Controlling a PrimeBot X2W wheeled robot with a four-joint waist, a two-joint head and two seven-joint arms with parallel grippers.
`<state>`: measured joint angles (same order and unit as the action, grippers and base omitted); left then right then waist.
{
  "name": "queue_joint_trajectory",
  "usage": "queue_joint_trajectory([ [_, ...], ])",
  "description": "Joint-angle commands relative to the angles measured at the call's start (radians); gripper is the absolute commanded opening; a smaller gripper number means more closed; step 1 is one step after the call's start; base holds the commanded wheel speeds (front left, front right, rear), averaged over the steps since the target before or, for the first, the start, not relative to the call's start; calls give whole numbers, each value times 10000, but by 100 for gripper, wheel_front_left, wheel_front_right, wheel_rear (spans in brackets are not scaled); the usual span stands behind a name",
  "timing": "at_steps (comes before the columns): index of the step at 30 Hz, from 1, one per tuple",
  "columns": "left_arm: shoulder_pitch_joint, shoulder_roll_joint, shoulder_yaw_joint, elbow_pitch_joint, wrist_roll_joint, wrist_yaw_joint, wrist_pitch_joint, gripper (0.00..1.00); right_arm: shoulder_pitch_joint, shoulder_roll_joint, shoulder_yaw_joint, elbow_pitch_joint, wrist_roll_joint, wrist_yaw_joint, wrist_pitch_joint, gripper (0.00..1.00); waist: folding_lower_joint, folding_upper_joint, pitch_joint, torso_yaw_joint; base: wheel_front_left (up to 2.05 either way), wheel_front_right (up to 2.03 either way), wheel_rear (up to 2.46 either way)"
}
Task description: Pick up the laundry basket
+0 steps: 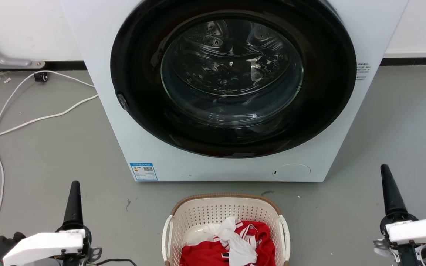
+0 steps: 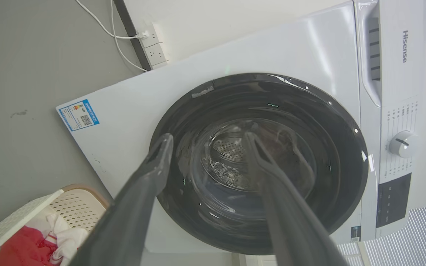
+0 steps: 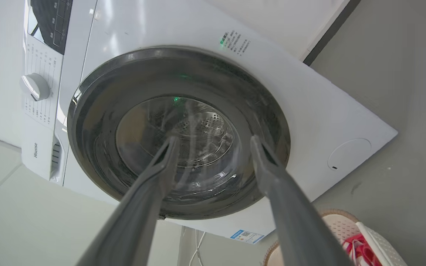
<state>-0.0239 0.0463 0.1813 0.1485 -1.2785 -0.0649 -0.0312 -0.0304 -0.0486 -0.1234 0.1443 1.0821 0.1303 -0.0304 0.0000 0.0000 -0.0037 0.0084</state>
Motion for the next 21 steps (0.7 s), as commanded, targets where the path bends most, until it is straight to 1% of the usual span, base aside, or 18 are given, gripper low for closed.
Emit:
queue_joint_trajectory([
  [1,-18,29,-30,-328,312,86,-86,100,-114,-28,-7,-337,-462,3,-89,100,0,0,4,4,0,0,0],
  [4,52,31,-265,-838,961,355,-192,100,-95,-28,136,-805,-1597,4,-196,100,0,0,23,13,0,0,0],
  [6,106,32,-477,-1124,1201,438,-266,100,-69,-28,149,-1030,-2218,3,-269,100,0,0,30,17,0,0,0],
  [12,284,34,-1029,-1823,2503,429,-469,100,46,-28,418,-1618,-3931,3,-472,100,0,0,59,29,0,0,0],
  [16,369,35,-1482,-2099,3685,295,-598,100,132,-28,589,-1870,-4804,3,-604,100,0,0,74,28,0,0,0],
  [19,505,35,-1886,-2130,4283,163,-692,100,201,-29,702,-1978,-5324,4,-702,100,0,0,79,21,0,0,0],
  [21,520,40,-1994,-2143,4686,178,-752,100,288,-28,757,-1926,-5646,3,-762,100,0,0,84,20,0,0,0],
])
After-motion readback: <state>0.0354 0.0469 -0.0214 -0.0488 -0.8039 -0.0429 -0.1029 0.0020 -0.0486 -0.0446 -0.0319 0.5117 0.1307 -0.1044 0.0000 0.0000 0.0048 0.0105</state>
